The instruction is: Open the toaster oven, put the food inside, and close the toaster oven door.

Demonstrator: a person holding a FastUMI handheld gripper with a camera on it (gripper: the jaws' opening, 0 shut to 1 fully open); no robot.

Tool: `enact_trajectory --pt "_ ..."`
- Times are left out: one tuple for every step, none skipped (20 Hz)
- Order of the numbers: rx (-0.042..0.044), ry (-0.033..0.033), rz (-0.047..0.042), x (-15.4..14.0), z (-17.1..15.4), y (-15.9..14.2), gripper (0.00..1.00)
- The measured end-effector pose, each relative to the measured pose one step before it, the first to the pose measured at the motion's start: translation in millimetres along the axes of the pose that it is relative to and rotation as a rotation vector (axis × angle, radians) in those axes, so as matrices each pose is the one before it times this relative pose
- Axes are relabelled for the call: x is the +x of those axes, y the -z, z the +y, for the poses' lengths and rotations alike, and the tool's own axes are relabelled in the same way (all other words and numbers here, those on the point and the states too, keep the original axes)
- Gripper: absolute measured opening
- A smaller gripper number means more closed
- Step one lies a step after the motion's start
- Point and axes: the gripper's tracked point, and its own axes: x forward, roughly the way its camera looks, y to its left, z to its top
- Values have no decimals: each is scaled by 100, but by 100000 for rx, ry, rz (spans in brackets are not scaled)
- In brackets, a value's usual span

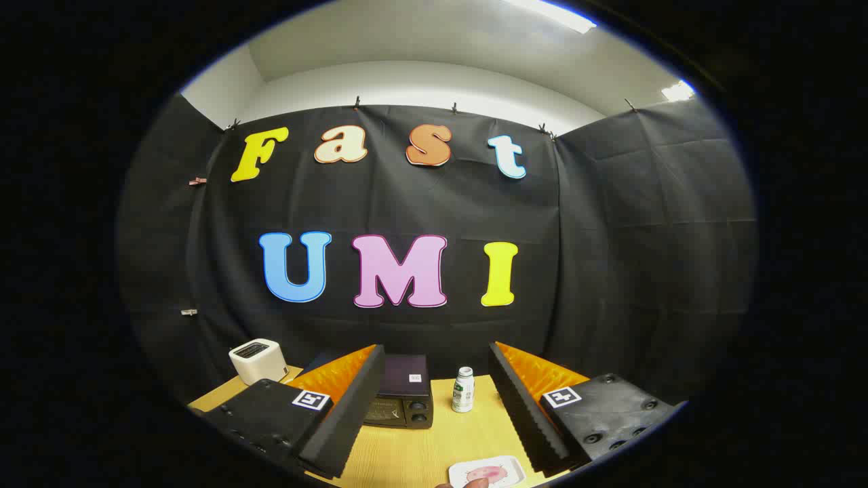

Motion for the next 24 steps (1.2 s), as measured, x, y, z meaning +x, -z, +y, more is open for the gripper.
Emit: enact_trajectory --pt "-313 516 55 37 -136 58 98" --pt "-503 276 4 99 -206 29 98" --pt "-376 174 -368 24 -34 -94 98" --pt "-186 199 -328 -19 -85 -161 98" --pt "9 56 -367 88 -7 -179 98" --pt "-110 -9 -320 -27 54 -115 98" --pt "-229 -306 -187 18 112 -47 98" --pt "-449 99 127 22 -30 36 98" --pt "-286 -513 -37 -80 135 -7 98" --pt "-157 -122 -2 -18 219 -8 98" --pt "-109 -115 -198 42 41 -84 98" --pt "-206 50 -553 -50 99 -161 98" --pt "-36 -23 -713 -38 31 -200 98" --pt "-42 -175 -592 -33 207 -170 98" --pt "-177 -92 -156 134 158 -31 98" --pt "-118 -22 261 -17 101 169 97" --pt "-173 -251 577 46 315 139 97" --pt "-1 -203 419 27 258 156 98" --pt "-224 -141 313 119 464 20 98" --pt "-376 -163 42 304 452 68 98" --pt "151 -516 -81 90 610 5 98" --pt "678 -1019 34 270 925 -18 98" --pt "1007 -660 368 349 922 181 98" --pt "1170 -1084 821 457 865 397 98"
